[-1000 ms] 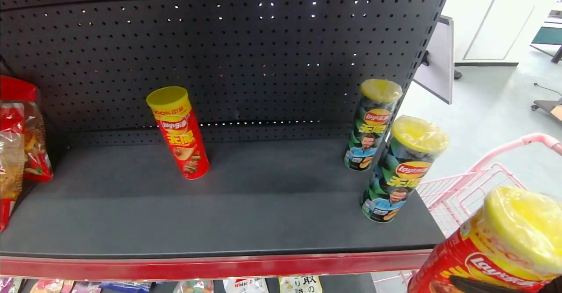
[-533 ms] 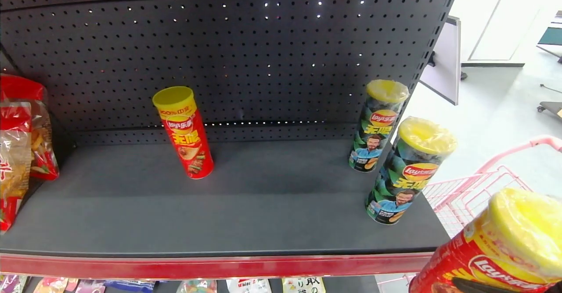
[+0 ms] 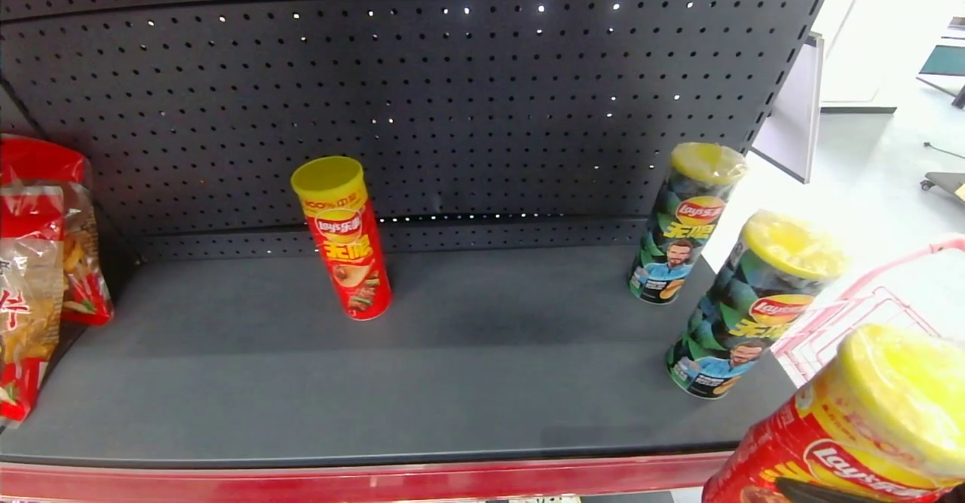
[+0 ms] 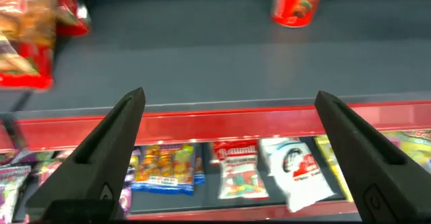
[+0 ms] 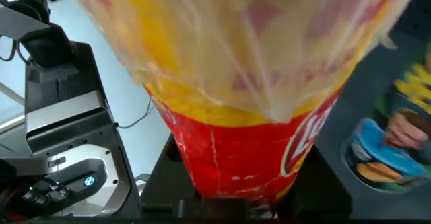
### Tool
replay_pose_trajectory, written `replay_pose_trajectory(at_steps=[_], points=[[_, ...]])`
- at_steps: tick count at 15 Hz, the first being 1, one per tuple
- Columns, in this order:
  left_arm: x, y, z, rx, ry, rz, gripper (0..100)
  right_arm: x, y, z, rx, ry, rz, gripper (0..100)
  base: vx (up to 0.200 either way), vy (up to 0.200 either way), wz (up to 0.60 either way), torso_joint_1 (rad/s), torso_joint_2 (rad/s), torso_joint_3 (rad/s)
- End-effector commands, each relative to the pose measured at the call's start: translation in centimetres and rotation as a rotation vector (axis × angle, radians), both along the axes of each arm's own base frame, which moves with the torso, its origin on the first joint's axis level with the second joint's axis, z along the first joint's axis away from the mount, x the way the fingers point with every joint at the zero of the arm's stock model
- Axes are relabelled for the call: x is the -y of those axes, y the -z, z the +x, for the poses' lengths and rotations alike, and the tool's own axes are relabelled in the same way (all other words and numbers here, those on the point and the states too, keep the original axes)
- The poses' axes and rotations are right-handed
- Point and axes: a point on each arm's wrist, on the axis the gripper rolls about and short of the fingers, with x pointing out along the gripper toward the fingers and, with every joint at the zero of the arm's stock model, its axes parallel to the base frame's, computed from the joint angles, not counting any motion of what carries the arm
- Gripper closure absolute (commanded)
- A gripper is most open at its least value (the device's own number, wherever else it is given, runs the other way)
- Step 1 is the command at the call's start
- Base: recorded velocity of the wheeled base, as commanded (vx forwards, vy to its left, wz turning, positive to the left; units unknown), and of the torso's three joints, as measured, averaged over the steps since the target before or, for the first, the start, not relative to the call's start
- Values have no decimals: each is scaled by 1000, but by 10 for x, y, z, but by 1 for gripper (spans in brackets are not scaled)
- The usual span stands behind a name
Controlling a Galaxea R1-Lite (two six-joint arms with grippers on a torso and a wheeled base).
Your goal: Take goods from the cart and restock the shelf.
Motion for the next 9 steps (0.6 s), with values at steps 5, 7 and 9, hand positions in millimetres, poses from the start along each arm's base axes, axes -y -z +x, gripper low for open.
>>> replay_pose_trajectory(at_steps=[5,7,9], points=[[0,0,0,-1,1,0,0,0,1,-1,-1,0,-1,100,0,200,0,3,1,2],[0,0,0,-1,-1,-2,0,1,3,-2,-8,0,-3,100,0,0,0,0,0,0],[0,0,0,-1,-1,0,0,1,3,-2,-7,0,-3,100,0,0,0,0,0,0]])
